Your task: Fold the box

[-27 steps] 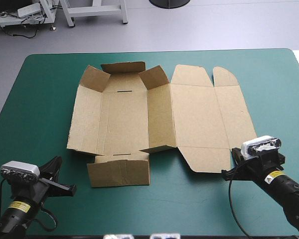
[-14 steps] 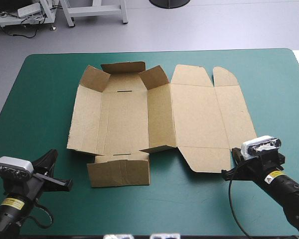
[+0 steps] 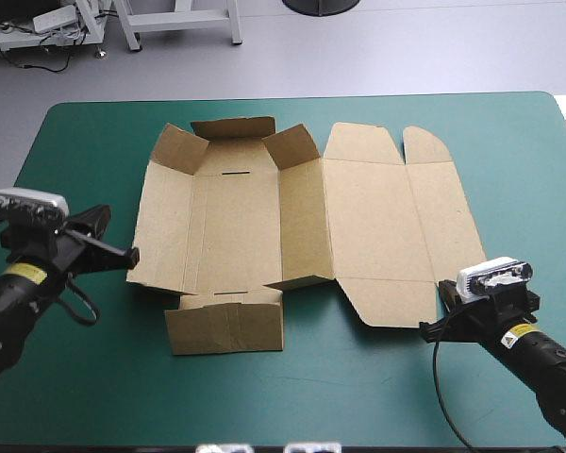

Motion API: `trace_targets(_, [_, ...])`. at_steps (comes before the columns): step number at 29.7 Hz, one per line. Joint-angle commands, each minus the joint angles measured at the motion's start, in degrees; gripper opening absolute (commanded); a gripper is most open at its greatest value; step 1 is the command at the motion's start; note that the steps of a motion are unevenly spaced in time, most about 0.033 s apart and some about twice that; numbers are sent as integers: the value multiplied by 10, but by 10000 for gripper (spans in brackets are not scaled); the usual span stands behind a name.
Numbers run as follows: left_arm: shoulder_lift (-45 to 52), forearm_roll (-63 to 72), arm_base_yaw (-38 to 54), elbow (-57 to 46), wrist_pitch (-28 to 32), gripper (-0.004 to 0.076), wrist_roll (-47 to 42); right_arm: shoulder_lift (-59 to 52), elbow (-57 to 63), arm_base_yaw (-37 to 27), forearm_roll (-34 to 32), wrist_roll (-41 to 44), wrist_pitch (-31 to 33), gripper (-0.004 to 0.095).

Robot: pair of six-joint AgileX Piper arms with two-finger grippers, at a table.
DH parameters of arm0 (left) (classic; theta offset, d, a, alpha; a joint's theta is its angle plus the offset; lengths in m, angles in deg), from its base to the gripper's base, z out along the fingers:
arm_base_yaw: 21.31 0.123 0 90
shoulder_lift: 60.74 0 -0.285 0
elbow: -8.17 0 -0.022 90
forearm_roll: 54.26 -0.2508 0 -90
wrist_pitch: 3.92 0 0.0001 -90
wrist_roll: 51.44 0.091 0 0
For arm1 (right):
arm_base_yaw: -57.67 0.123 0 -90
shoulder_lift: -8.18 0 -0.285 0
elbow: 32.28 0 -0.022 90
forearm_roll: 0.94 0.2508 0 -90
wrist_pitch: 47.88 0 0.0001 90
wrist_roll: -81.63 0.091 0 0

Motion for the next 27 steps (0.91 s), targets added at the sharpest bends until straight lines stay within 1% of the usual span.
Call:
trace_targets(1, [-65,-12,2,78,29,-6,2,-1,-14,-3,7,-3,-34,-6])
trace_targets(5, [-134,-41,3,141,15,-6,0,-1,-14,-3,7,-3,-34,-6])
trace_targets(9, [-194,-94,10,187,-14,-6,-20,-1,-14,-3,7,-3,-34,-6])
trace_targets(12, [-226,-91,53,208,-36,-6,-21,-1,-14,-3,7,-3,-34,-6])
trace_targets(17, [-250,-81,160,218,-79,-6,-15,-1,-14,-3,7,-3,-34,-6])
trace_targets(19, [-255,-51,199,218,-97,-5,12,-1,-14,-3,7,-3,-34,-6])
trace_targets(23, [-274,72,266,218,-139,-5,96,-1,-14,-3,7,-3,-34,-6])
trace_targets(27, [-309,183,303,218,-214,-5,170,-1,-14,-3,7,-3,-34,-6])
